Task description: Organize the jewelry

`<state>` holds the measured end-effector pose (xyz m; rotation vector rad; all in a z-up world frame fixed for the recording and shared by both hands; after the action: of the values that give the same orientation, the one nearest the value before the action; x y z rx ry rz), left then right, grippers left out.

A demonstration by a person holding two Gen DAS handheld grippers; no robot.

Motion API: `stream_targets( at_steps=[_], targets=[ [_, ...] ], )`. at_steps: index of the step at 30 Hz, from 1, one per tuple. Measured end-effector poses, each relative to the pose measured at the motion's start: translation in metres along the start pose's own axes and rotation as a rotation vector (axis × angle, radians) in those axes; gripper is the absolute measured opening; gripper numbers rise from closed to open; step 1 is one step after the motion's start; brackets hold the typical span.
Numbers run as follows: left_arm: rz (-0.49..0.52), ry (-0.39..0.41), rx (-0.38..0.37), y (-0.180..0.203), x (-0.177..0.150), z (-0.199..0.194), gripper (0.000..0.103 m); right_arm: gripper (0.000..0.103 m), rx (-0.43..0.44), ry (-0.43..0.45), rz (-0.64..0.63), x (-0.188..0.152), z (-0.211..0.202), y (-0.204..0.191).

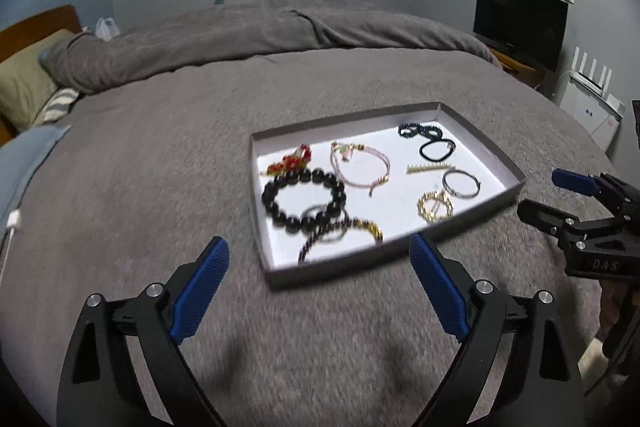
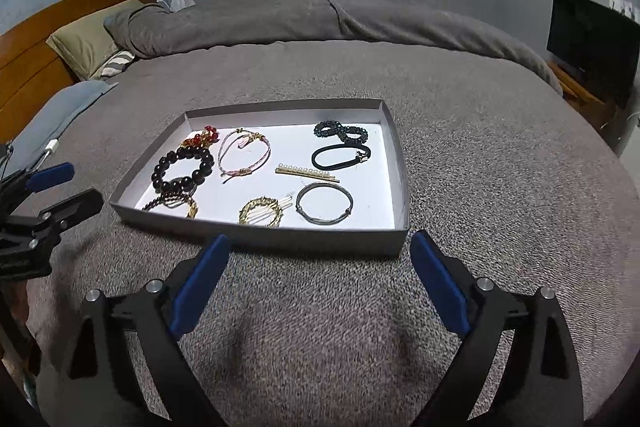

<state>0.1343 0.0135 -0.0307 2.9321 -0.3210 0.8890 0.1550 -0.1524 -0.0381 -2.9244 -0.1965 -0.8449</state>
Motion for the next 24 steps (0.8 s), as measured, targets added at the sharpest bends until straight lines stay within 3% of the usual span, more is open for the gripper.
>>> stream_targets(
  at_steps=[7,14,24],
  targets=[
    [-0.045,0.013,0.03,0.001,-0.025,-0.008,0.093,0.097,0.025,0.011,-0.006,-0.012,-0.009,-0.006],
    [-0.084,0.093,0.134,0.001,-0.027,0.001,0.095,0.098,0.003,0.091,0.048,-0.016,-0.012,0.003],
    [-0.112,0.122,0.112,0.005,-0.019,0.003,0.095,0.098,-0.011,0.114,0.057,-0.015,-0.011,0.007]
  ],
)
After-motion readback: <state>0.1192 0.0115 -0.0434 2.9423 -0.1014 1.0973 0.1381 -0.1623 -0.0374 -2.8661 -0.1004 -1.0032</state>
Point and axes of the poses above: each gripper's, at about its wrist camera, not at the fingertips, and z roughly the way its jaws point, y to its right, x to its top, the point moved 10 cm from there along z, roughly the way its jaws point, and after that the axes turned 14 degrees about -y, right-handed, at the moved point
